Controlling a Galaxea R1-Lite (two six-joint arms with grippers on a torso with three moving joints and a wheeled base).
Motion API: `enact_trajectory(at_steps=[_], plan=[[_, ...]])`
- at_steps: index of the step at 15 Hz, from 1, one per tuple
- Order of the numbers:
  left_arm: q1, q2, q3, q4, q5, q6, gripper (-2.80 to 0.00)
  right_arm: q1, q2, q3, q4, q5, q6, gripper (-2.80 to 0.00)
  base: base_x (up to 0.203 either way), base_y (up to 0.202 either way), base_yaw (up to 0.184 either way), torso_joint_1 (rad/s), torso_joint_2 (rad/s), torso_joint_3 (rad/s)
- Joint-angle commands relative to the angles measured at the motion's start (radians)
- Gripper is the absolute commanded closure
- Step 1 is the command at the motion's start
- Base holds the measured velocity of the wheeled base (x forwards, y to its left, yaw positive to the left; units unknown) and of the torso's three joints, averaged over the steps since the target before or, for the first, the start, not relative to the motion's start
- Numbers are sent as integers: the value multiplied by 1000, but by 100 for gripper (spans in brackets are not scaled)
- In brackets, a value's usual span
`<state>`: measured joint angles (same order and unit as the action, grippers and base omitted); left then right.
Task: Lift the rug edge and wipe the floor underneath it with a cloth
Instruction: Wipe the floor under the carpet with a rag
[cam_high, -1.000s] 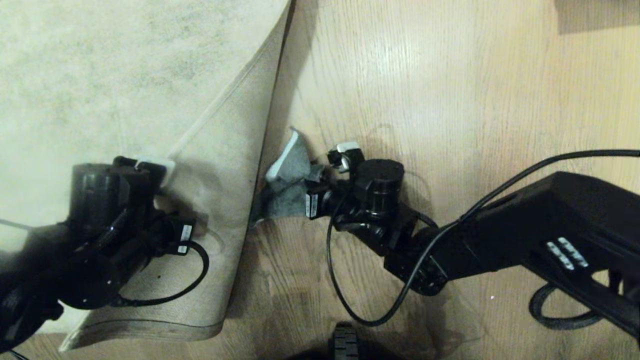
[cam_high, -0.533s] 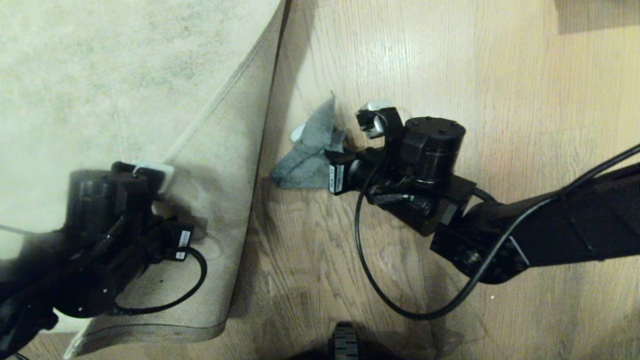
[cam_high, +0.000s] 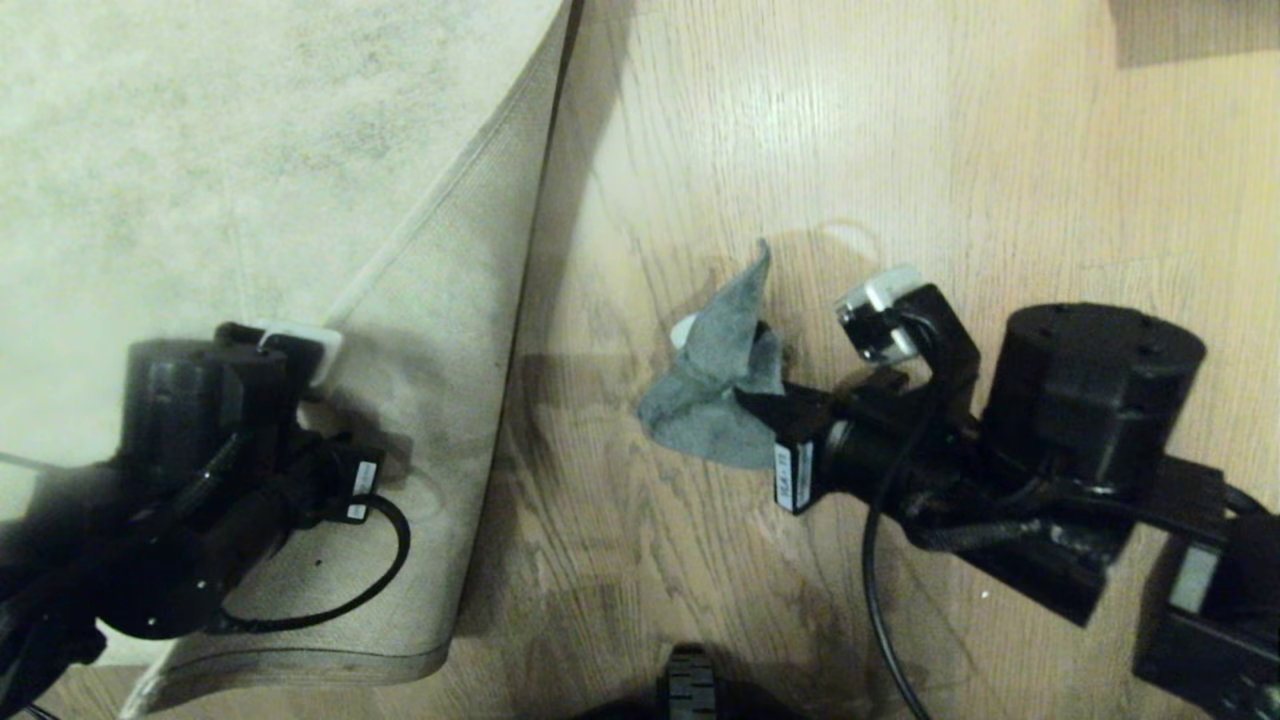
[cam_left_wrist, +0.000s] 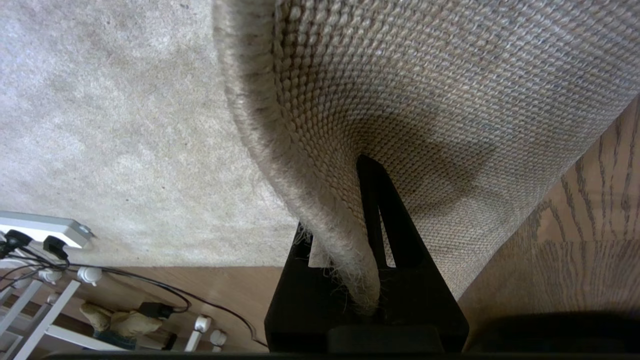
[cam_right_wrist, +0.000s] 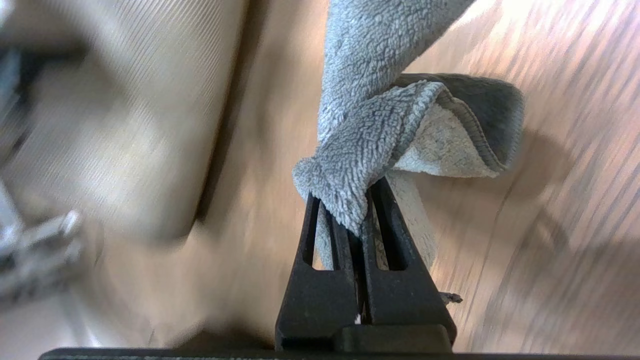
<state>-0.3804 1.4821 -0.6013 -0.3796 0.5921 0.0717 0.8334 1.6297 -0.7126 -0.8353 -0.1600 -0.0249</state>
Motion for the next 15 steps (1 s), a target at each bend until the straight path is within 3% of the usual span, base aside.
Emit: enact_trajectory(at_steps=[1, 7, 15], plan=[[0, 0, 0, -4, 3, 0, 0, 74, -95, 108, 0, -3, -1, 0, 0, 0, 0, 0, 0, 0], [0, -4, -2, -4, 5, 0, 0, 176, 162, 87, -73, -1, 19, 0, 0, 0, 0, 0, 0, 0], [0, 0, 0, -4, 5, 0, 0, 190, 588, -294, -196, 1, 130, 0, 0, 0, 0, 0, 0, 0]])
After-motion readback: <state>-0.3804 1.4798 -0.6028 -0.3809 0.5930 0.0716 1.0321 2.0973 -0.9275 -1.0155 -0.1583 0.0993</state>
